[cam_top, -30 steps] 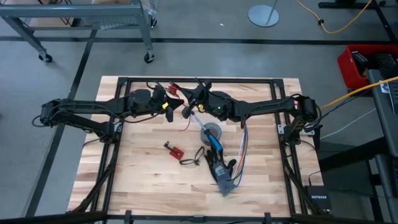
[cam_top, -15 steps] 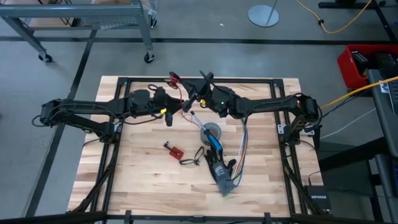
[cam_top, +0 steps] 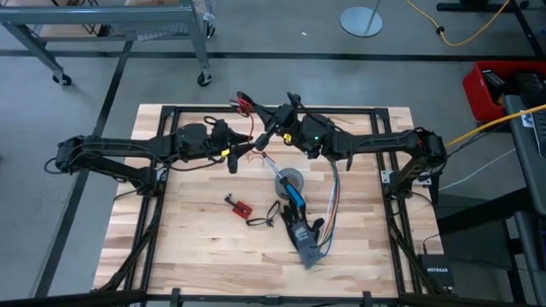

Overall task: Coil cords
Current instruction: Coil the red wire around the spool

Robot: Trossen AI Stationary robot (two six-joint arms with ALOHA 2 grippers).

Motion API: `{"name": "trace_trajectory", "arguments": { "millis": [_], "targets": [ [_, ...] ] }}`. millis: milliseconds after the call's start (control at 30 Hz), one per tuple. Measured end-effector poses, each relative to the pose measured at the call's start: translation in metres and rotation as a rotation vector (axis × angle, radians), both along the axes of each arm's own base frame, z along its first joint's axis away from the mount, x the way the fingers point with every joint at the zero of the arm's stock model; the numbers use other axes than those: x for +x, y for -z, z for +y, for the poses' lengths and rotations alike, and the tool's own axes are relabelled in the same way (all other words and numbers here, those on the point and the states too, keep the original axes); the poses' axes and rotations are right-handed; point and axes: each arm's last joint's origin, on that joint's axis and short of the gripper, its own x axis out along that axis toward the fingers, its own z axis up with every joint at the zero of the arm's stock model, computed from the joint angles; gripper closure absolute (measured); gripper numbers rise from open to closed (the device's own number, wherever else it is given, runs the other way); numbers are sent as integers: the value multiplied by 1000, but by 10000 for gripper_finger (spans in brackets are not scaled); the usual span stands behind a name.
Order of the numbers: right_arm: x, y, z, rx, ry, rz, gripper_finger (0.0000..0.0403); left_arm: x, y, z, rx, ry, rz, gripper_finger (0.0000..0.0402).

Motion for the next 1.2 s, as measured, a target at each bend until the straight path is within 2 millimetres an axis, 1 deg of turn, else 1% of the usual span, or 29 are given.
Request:
{"name": "trace_trajectory", "arguments": {
  "millis": [100, 233, 600, 667, 833, 1000, 1100, 1200],
  "targets": [
    [0, 0, 0, -7, -5, 0, 403, 0, 0, 0, 14, 2, 2, 274],
    [0, -3, 1, -15, -38, -32, 403, 0, 0, 0, 21, 3, 6, 292],
    [0, -4, 1, -19, -38, -37, 403, -1, 4, 0, 15, 2, 53, 383],
    [0, -4, 1, -21, -38, -37, 403, -1, 5, 0, 16, -9, 62, 395],
    [-4, -6, 2, -38, -35, 9, 403, -2, 6, 1, 19, -45, 77, 396],
    [-16, -10, 3, -30, -47, 104, 403, -7, 15, 3, -5, -145, 177, 398],
    [-20, -10, 9, -18, -90, 145, 403, -9, 19, 5, -4, -206, 219, 399],
    [-20, -10, 16, -20, -147, 153, 403, -10, 19, 5, 7, -237, 224, 399]
  ]
}}
